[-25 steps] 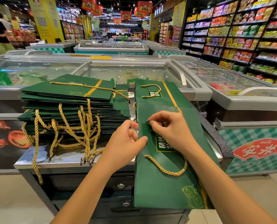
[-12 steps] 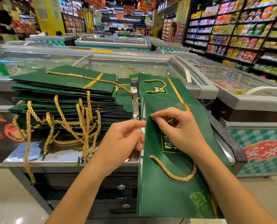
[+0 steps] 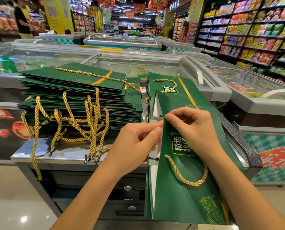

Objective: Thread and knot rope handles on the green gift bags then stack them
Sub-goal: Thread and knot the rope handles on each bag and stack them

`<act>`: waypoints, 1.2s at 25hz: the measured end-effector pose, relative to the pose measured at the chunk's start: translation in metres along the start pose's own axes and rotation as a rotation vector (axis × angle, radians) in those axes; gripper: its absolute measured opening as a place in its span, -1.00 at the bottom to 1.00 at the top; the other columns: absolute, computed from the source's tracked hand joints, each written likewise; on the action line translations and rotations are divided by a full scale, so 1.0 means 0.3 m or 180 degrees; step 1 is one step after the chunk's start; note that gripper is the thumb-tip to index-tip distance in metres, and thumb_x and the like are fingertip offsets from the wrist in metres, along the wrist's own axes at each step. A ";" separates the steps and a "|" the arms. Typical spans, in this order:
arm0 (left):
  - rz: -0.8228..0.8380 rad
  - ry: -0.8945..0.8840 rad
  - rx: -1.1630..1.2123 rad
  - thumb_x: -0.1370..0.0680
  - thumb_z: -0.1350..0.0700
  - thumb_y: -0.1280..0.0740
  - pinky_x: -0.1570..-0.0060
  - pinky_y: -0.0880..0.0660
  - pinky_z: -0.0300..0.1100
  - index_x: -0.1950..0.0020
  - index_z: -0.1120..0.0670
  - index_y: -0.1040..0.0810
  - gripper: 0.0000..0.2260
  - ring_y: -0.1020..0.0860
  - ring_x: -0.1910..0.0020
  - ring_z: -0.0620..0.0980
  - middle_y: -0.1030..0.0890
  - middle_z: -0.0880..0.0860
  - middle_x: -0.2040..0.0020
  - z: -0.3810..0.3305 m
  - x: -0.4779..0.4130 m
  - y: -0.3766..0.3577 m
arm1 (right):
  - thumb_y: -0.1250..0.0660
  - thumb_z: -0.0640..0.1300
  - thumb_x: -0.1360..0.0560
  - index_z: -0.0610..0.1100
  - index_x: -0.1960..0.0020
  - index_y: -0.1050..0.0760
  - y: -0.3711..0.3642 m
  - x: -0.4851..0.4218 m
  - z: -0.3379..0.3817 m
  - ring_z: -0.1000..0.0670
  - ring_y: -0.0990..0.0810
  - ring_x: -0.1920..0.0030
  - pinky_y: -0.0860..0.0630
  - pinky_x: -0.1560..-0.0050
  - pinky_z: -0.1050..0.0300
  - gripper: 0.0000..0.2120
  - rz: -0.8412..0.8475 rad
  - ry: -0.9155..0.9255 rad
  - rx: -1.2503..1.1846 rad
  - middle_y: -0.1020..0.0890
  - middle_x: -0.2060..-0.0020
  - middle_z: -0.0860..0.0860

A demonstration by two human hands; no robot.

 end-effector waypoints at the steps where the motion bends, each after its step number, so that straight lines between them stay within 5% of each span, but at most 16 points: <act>1: 0.0046 -0.0060 -0.0140 -0.67 0.06 -0.26 0.23 -0.54 0.00 -0.28 -0.02 -0.65 -0.76 -0.57 0.28 0.10 -0.63 0.03 0.26 -0.001 0.002 -0.004 | -0.49 -0.19 -0.53 -0.15 0.13 -0.72 -0.001 0.001 0.006 0.09 -0.65 0.28 -0.57 0.20 0.21 -0.92 0.0000 -0.0024 -0.0041 -0.72 0.29 0.02; 5: 0.0117 -0.0303 -0.0708 -0.68 -0.01 -0.19 0.21 -0.46 0.07 0.25 -0.14 -0.49 -0.69 -0.46 0.32 -0.01 -0.46 -0.04 0.35 -0.025 0.005 -0.026 | -0.47 -0.05 -0.54 -0.17 0.20 -0.70 -0.012 0.000 0.022 0.14 -0.56 0.35 -0.48 0.27 0.32 -0.79 0.0175 -0.0307 -0.0226 -0.67 0.39 0.07; 8: 0.0091 -0.0305 -0.0884 -0.68 0.00 -0.20 0.19 -0.46 0.04 0.12 -0.09 -0.61 -0.75 -0.49 0.28 -0.02 -0.48 -0.04 0.32 -0.021 0.004 -0.036 | -0.49 -0.08 -0.51 -0.15 0.18 -0.68 -0.020 -0.004 0.012 0.06 -0.61 0.28 -0.55 0.19 0.19 -0.84 0.0299 -0.0480 -0.0135 -0.70 0.33 -0.02; 11: -0.0177 0.0144 -0.0615 -0.63 0.07 -0.33 0.15 -0.57 0.01 -0.14 -0.07 -0.68 -0.84 -0.59 0.32 -0.01 -0.62 0.03 0.31 -0.002 -0.021 -0.011 | -0.47 -0.16 -0.51 -0.15 0.20 -0.67 -0.016 -0.006 0.006 0.13 -0.55 0.34 -0.49 0.27 0.28 -0.87 0.0282 -0.0568 -0.0069 -0.66 0.38 0.02; 14: -0.0347 0.0499 -0.0311 -0.58 0.09 -0.41 0.12 -0.63 0.09 -0.10 -0.06 -0.61 -0.88 -0.67 0.39 -0.03 -0.68 0.04 0.24 0.009 -0.067 0.005 | -0.47 -0.15 -0.51 -0.13 0.21 -0.67 -0.012 -0.005 0.007 0.12 -0.51 0.35 -0.45 0.30 0.27 -0.87 0.0270 -0.0594 -0.0081 -0.64 0.38 -0.06; 20: -0.0386 0.0282 -0.0590 -0.61 0.10 -0.37 0.23 -0.60 0.04 0.00 -0.01 -0.58 -0.99 -0.59 0.55 -0.02 -0.64 0.00 0.16 -0.009 -0.091 -0.019 | -0.46 -0.13 -0.52 -0.14 0.17 -0.66 -0.019 -0.006 -0.002 0.06 -0.55 0.30 -0.48 0.24 0.17 -0.89 0.0338 -0.0554 -0.0037 -0.67 0.27 -0.16; 24: -0.0550 0.0391 -0.0232 -0.67 0.18 -0.22 0.49 -0.44 -0.09 -0.01 0.08 -0.46 -0.94 -0.57 0.52 0.05 -0.61 0.11 0.18 0.002 -0.080 0.004 | -0.45 -0.14 -0.52 -0.17 0.15 -0.65 -0.021 -0.007 -0.005 0.06 -0.54 0.31 -0.49 0.24 0.20 -0.89 0.0340 -0.0581 -0.0044 -0.66 0.27 -0.21; 27: -0.0848 0.0378 0.0226 -0.68 0.20 -0.21 0.51 -0.37 -0.29 -0.01 0.13 -0.44 -0.93 -0.54 0.50 0.06 -0.59 0.15 0.22 0.004 -0.046 0.033 | -0.45 -0.16 -0.53 -0.19 0.14 -0.65 -0.020 -0.005 -0.005 0.06 -0.53 0.32 -0.48 0.25 0.24 -0.88 0.0371 -0.0614 -0.0106 -0.64 0.31 -0.19; 30: -0.0908 0.0370 0.0198 -0.63 0.16 -0.31 0.41 -0.49 -0.19 -0.03 0.07 -0.48 -0.98 -0.58 0.41 0.06 -0.61 0.09 0.20 -0.001 -0.037 0.051 | -0.45 -0.14 -0.54 -0.19 0.13 -0.65 -0.019 -0.004 -0.009 0.05 -0.52 0.31 -0.48 0.25 0.25 -0.88 0.0407 -0.0601 -0.0124 -0.63 0.31 -0.17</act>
Point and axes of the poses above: each hand's wrist, its own x-axis away from the middle knuckle, its own y-axis out of the back of the hand, z = x × y, the point moved 4 cm from there along -x, towards the middle knuckle
